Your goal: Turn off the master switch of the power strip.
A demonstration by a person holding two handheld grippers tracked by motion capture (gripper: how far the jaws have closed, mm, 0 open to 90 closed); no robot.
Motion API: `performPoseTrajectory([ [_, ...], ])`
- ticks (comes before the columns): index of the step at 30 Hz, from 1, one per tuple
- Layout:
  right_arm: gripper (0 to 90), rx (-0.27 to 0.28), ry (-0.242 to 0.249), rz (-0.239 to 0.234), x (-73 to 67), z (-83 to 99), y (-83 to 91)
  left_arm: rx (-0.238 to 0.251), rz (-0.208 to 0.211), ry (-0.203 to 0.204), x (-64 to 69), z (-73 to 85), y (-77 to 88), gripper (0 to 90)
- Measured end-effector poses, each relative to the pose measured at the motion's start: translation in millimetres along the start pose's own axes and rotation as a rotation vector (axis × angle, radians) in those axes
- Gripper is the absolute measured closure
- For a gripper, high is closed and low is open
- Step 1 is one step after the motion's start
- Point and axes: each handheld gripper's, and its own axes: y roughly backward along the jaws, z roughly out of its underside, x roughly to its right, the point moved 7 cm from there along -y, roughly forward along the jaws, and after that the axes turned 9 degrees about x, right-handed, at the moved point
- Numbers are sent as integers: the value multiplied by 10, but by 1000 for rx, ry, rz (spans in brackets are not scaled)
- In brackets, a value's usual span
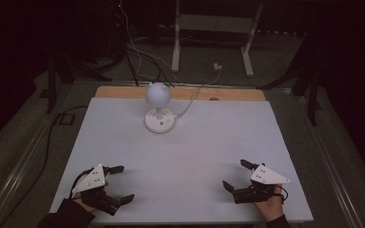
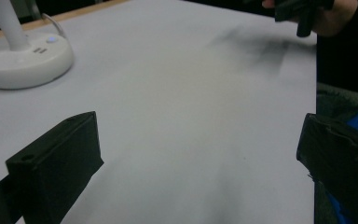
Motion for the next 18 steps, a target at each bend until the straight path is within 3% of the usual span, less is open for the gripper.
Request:
performPoseTrajectory([
  [8,0,23,13,7,-27,-38,8,-29,13,-5,17,25,-21,3],
  [15,0,28,3,15,-54,-48,7,-65,44,-2,77,22,-55,3],
  [18,0,27,3,14,-65,-47,-3,-80,77,2,133,4,-85,3],
])
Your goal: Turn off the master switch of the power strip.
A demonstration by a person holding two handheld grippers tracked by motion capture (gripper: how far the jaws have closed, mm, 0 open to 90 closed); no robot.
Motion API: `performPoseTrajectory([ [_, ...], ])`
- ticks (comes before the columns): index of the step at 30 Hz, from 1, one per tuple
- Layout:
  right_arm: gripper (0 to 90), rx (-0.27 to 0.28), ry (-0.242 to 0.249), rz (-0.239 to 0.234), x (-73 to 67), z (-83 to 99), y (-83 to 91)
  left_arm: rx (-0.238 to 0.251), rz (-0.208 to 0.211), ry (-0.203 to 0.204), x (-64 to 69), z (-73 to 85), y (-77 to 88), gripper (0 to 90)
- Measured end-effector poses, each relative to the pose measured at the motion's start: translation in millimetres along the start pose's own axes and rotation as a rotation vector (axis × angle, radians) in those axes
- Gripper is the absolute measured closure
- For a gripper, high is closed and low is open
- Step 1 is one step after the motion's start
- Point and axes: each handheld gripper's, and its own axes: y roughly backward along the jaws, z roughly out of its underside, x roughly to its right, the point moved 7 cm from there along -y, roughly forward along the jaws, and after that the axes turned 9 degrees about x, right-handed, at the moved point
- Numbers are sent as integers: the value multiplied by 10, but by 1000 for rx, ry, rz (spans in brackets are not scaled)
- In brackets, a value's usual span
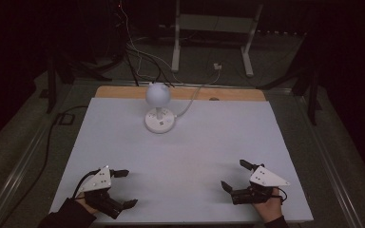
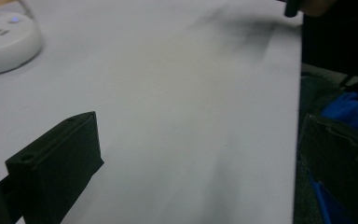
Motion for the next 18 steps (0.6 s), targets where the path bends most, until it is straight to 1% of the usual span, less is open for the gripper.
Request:
performPoseTrajectory([
  [3,0,2,-9,4,-3,-4,-2,-19,10,-7,22,-3,-33,3],
  [6,0,4,-7,10,-4,-10,1,-26,18,-16,32,-22,-44,3],
  [8,0,6,-6,10,-4,-15,-1,-14,27,-2,31,-54,-41,3],
  [10,0,10,-6,10,-6,-21,1,-8,21,-8,25,-86,-43,3],
  [12,0,14,-5,10,-8,-29,2,-3,29,-3,27,-123,-46,3],
  [15,0,15,-4,9,-9,-31,3,0,34,-11,31,-157,-55,3],
  [16,0,16,-3,9,-9,-32,4,-2,37,-21,28,-187,-62,3],
  [18,0,15,-4,9,-11,-33,5,1,43,-20,27,-205,-64,3],
])
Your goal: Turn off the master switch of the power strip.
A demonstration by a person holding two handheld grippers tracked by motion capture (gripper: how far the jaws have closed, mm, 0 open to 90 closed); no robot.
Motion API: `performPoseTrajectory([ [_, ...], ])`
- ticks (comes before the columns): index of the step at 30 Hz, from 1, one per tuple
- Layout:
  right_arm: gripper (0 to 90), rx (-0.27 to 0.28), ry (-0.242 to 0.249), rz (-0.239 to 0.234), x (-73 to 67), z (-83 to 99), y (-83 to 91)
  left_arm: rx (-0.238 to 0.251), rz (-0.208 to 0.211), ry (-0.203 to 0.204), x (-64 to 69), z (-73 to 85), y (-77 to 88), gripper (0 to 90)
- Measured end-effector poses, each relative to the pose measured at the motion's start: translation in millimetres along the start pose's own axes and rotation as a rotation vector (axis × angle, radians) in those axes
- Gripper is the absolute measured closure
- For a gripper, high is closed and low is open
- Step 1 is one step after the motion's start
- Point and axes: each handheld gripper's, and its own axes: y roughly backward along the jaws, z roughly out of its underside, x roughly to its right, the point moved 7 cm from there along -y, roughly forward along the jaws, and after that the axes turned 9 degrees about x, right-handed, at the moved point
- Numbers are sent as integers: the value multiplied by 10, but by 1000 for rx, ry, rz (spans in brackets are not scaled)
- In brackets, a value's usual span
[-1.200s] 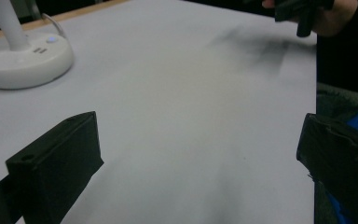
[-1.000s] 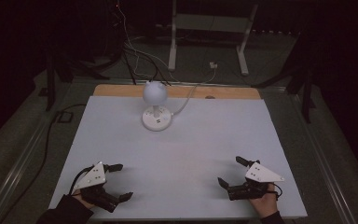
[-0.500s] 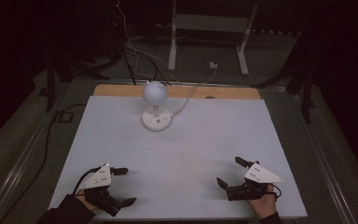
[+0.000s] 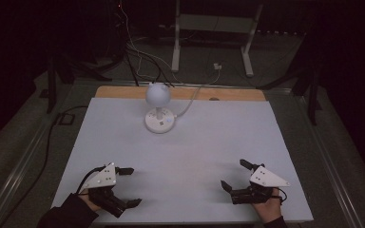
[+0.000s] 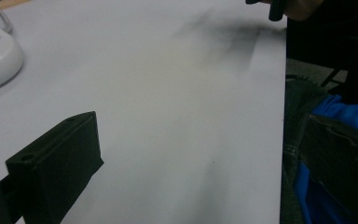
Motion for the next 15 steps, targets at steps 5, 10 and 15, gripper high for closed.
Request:
performPoseTrajectory([
  [5,0,4,0,0,-8,-10,2,1,15,-9,9,-86,-11,3],
  [10,0,10,-1,-1,-6,-19,5,8,25,-9,-5,-172,-26,3],
  [15,0,12,-6,-2,-7,-21,5,4,22,1,-39,-262,-46,3],
])
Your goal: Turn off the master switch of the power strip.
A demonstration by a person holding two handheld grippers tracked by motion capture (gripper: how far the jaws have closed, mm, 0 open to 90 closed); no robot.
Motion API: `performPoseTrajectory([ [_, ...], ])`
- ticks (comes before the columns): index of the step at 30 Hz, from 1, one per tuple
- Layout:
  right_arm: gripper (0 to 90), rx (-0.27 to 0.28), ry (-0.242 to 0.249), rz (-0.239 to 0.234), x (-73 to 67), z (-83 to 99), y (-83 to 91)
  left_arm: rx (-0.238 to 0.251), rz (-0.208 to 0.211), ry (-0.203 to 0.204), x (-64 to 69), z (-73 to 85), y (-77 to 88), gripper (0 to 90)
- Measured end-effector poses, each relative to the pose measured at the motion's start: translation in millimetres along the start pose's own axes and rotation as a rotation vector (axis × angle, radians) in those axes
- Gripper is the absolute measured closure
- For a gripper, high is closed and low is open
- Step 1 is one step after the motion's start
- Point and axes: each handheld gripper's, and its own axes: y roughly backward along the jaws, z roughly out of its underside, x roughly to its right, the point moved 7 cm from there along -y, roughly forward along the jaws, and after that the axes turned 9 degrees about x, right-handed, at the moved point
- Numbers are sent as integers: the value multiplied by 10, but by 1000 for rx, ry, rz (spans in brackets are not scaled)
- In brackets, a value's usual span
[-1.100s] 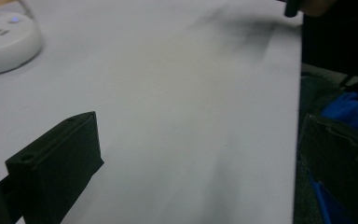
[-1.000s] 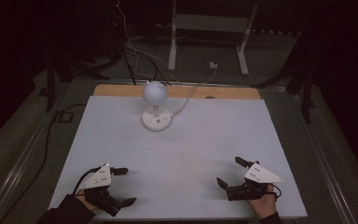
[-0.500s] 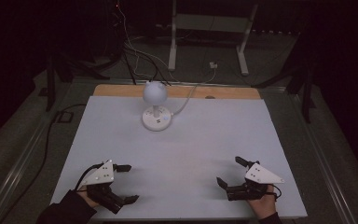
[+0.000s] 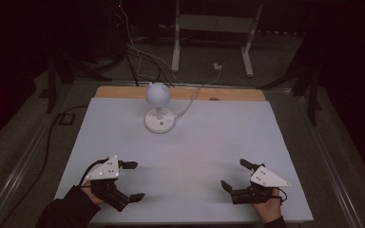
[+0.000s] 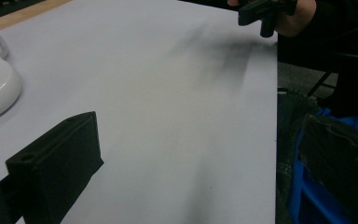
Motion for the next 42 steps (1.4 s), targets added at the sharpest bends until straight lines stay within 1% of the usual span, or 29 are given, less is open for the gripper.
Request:
performPoseTrajectory([
  [1,0,1,-2,-1,0,0,0,-2,1,9,-12,-13,-4,3],
  [6,0,1,-8,-4,2,-1,0,1,0,9,-57,-61,-42,3],
  [13,0,2,-12,-3,8,1,2,10,-11,20,-135,-127,-115,3],
  [16,0,1,-12,-5,5,2,1,12,-13,20,-178,-179,-164,3],
  [17,0,1,-12,-6,5,4,-1,17,-15,20,-204,-223,-193,3],
  [18,0,1,-14,-7,4,4,-1,17,-15,20,-204,-223,-193,3],
  [20,0,2,-17,-7,7,4,0,10,-30,15,-254,-275,-243,3],
  [22,0,2,-17,-8,10,4,0,10,-32,12,-272,-296,-257,3],
  [25,0,2,-20,-10,12,7,1,22,-42,24,-334,-368,-291,3],
  [26,0,1,-21,-11,12,7,0,27,-57,21,-375,-415,-315,3],
  [27,0,1,-21,-11,12,7,-1,27,-57,21,-375,-415,-315,3],
  [28,0,1,-22,-11,11,8,-1,35,-66,25,-412,-462,-342,3],
  [31,0,1,-21,-11,11,9,-3,35,-76,20,-446,-499,-375,3],
  [33,0,2,-22,-12,10,8,-2,34,-89,30,-478,-530,-414,3],
  [35,0,1,-22,-10,11,10,-3,35,-119,34,-542,-567,-473,3],
  [36,0,2,-24,-12,10,10,-4,35,-119,34,-542,-567,-473,3],
  [37,0,1,-25,-12,11,11,-5,36,-144,44,-592,-585,-517,3],
  [40,0,0,-28,-13,13,13,-4,37,-180,41,-665,-603,-589,4],
  [41,0,2,-29,-13,15,12,-4,37,-180,41,-665,-603,-589,4],
  [42,0,2,-29,-13,15,12,-4,41,-186,50,-687,-611,-613,4],
])
